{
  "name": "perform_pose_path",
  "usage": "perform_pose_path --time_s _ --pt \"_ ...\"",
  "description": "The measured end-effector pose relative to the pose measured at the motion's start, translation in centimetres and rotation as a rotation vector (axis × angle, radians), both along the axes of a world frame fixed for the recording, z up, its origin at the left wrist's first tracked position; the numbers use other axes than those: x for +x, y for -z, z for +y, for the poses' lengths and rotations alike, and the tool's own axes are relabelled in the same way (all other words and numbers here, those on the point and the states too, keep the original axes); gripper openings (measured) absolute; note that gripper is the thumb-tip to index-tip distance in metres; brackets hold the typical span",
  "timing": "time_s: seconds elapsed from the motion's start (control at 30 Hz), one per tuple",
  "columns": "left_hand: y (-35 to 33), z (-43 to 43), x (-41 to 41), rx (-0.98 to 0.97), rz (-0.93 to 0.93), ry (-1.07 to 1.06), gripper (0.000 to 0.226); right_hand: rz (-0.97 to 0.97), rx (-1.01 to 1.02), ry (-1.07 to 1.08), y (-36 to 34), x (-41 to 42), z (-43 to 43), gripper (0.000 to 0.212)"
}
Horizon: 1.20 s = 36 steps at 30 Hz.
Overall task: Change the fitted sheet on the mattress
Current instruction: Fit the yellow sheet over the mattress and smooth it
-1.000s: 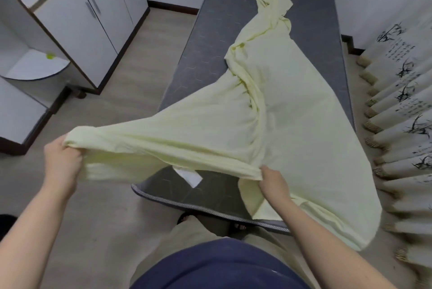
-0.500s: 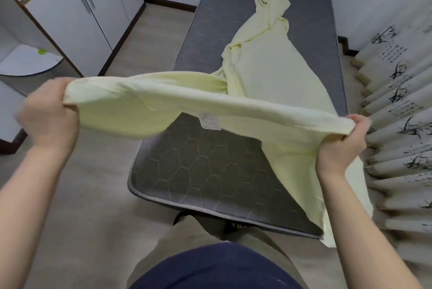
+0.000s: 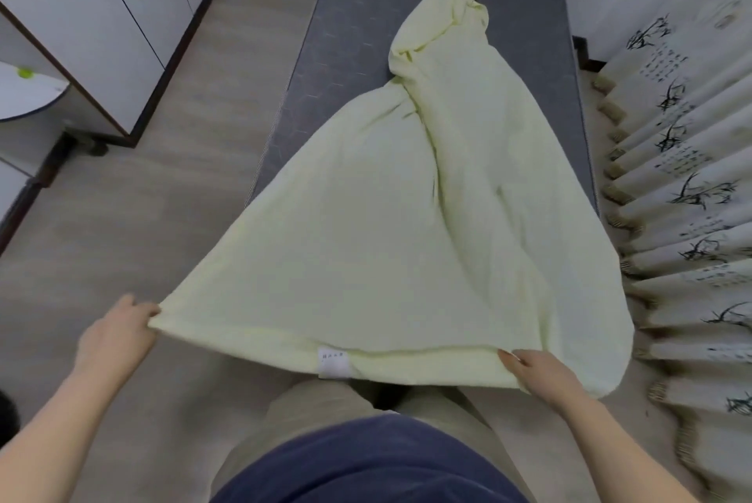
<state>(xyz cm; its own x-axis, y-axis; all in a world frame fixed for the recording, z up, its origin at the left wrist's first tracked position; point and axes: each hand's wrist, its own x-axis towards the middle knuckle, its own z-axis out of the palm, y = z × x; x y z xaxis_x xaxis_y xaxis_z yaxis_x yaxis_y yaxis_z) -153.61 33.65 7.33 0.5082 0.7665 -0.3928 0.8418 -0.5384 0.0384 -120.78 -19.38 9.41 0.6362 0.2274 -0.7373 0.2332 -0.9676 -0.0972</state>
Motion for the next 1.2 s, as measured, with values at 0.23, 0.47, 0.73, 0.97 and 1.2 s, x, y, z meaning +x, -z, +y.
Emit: perform_pose_path --time_s 0.23,0.47,0.73,0.97,1.2 --pt "-4.0 0.7 5.5 -0.088 -0.502 -0.152 0.024 -0.014 -0.42 -0.285 1.5 0.1 -0.3 0.031" --pt "-10.3 -10.6 12.0 -0.204 -0.663 0.651 0.023 0.117 0.175 0.171 0.3 -1.9 13.6 0.04" --pt "-10.5 -19.2 15.7 -0.71 -0.499 1.02 0.033 0.453 0.611 0.371 -4.4 -2.8 27.9 0.046" --pt "-6.5 -12.7 21.0 -1.028 -0.502 -0.404 0.039 0.639 0.841 0.565 -7.0 -2.8 24.6 0.026" --pt "-3.3 -9.1 27.1 -1.639 -0.614 -0.868 0.045 0.769 0.911 0.573 -8.1 -5.2 24.1 0.031"
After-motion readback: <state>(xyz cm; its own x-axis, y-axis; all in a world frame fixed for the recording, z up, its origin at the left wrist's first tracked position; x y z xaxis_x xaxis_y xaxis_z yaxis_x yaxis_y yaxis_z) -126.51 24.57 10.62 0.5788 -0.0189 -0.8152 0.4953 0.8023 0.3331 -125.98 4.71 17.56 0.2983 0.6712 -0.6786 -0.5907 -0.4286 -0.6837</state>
